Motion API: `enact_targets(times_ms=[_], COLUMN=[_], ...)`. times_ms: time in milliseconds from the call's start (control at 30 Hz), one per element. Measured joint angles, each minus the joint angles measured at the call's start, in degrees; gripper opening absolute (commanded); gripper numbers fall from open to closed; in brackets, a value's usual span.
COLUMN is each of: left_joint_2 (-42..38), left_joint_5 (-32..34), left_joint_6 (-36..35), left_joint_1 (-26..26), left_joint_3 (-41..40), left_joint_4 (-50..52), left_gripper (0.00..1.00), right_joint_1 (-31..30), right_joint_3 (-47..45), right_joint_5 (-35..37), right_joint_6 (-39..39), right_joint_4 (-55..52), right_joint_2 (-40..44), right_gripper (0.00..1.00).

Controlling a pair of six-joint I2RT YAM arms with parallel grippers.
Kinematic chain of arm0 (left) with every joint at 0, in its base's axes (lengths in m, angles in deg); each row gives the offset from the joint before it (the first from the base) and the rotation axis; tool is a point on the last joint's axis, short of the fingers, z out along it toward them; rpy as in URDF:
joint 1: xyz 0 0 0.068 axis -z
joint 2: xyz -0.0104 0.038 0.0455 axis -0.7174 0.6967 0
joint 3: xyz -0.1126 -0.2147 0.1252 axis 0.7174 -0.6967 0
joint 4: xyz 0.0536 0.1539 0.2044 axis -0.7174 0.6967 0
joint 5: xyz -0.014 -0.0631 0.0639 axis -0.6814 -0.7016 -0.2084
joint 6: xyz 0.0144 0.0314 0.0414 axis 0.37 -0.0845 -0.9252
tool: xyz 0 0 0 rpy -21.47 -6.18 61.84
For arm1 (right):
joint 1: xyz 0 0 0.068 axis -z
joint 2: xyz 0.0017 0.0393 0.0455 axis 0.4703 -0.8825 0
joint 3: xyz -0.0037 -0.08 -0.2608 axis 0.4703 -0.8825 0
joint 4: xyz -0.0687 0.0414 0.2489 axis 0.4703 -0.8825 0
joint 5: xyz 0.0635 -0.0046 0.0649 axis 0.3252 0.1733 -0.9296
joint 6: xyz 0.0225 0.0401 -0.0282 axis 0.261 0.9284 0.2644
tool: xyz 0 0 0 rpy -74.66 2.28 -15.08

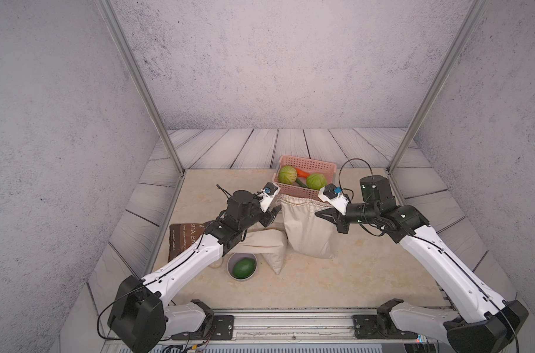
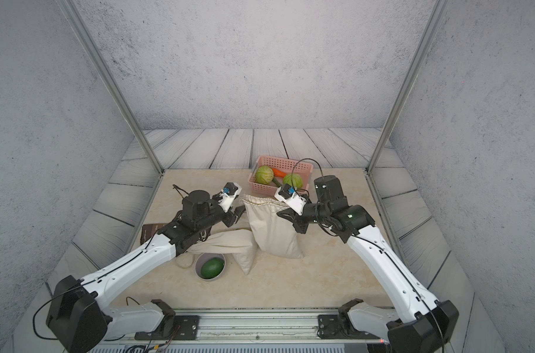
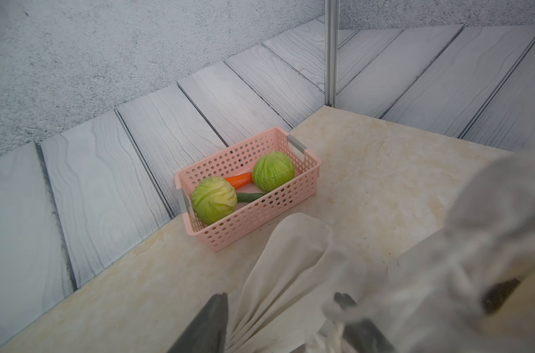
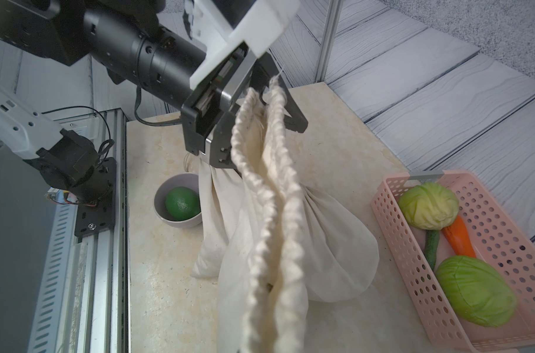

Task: Close the soil bag
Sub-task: Place the soil bag at the center of the board.

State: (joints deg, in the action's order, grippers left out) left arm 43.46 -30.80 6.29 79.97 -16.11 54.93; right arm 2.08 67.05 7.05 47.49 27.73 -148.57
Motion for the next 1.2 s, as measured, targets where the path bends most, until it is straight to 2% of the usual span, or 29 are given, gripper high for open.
enact_targets(times_ms=[167,367,400,467,700,767,833,933,1000,1100,1200], left_joint_2=[0.00,0.35,0.35,0.33,0.17,0.11,-0.15,-0.79,-0.92,-0.92,-1.01], left_joint_5=[-1.77,-2.95,-2.93,-2.27,-1.03,-1.62,-2.10,-1.68,-1.42,-1.16,-0.98], left_joint_6=[-0.02,0.04,0.04,0.37,1.40,1.88,2.73,4.48,5.86,7.91,9.70], left_joint_1=[0.00,0.00,0.00,0.00,0.15,0.72,1.38,1.62,1.62,1.68,1.68], left_joint_3=[0.31,1.88,2.05,2.21,3.30,4.11,4.48,4.79,5.64,7.89,9.90], left_joint_4=[-1.75,-2.78,-2.78,-2.97,-0.26,1.05,2.21,4.42,5.97,8.70,10.88], left_gripper=[0.57,0.03,0.00,0.00,0.00,0.00,0.00,0.00,0.00,0.00,0.00], right_joint_1=[0.00,0.00,-0.07,-0.11,0.15,0.44,0.52,1.25,1.57,1.01,-2.25], right_joint_3=[0.00,-0.02,-0.13,-0.61,-4.33,-5.22,-5.75,-6.19,-6.23,-6.21,-6.14], right_joint_5=[0.11,2.78,4.37,8.24,29.44,34.45,37.48,39.01,37.77,35.93,34.23], right_joint_6=[-0.20,-0.22,-0.07,0.26,2.03,2.69,3.41,3.87,4.22,4.90,4.81], right_joint_4=[-0.02,0.02,0.07,0.17,3.80,5.53,7.13,8.15,8.85,9.77,10.97], right_joint_2=[0.00,0.00,0.11,0.57,0.98,0.26,-0.61,-1.20,-1.03,0.17,2.43], right_gripper=[0.00,0.00,0.00,0.00,0.00,0.06,0.19,0.38,0.45,0.54,0.57])
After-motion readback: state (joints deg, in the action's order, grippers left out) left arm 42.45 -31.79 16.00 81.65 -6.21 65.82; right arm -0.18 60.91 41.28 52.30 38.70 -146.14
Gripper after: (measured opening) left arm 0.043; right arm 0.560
